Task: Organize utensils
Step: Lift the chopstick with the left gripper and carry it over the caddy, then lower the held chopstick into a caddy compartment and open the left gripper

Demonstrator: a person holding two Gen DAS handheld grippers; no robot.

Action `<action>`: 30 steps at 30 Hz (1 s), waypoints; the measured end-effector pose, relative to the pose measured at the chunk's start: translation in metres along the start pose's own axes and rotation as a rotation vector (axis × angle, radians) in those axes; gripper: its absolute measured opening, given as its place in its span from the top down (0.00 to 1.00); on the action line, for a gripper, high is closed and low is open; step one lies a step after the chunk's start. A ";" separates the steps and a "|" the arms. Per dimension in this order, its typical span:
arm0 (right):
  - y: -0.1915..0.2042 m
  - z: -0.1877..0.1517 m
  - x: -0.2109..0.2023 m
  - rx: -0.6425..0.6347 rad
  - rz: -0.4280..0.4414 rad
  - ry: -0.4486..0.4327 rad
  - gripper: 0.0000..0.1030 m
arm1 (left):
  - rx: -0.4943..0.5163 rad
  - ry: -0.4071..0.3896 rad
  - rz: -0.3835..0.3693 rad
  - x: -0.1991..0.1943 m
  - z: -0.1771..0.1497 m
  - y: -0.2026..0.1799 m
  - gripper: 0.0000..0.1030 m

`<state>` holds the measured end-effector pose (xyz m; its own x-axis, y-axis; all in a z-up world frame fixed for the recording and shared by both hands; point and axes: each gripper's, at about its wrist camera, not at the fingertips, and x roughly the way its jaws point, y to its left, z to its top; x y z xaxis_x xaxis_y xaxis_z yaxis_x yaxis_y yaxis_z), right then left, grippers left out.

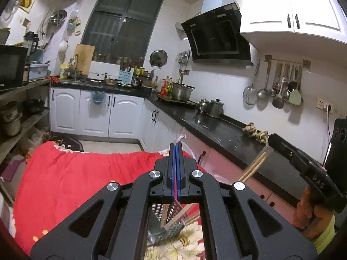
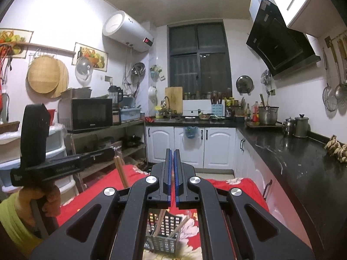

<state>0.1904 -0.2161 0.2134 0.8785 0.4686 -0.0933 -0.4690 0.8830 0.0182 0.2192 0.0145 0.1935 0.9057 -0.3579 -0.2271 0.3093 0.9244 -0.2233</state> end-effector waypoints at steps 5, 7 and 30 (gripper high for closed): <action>-0.002 0.004 0.009 -0.010 -0.012 -0.010 0.98 | 0.011 0.006 0.031 0.012 0.001 0.004 1.00; 0.000 0.005 0.013 -0.018 -0.017 -0.012 0.98 | 0.007 0.009 0.042 0.016 0.001 0.008 1.00; 0.002 -0.033 0.065 0.010 -0.017 0.082 0.98 | -0.032 0.040 0.052 0.035 -0.033 0.028 1.00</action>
<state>0.2433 -0.1845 0.1740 0.8755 0.4505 -0.1749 -0.4533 0.8910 0.0257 0.2498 0.0239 0.1476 0.9078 -0.3154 -0.2763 0.2524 0.9373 -0.2404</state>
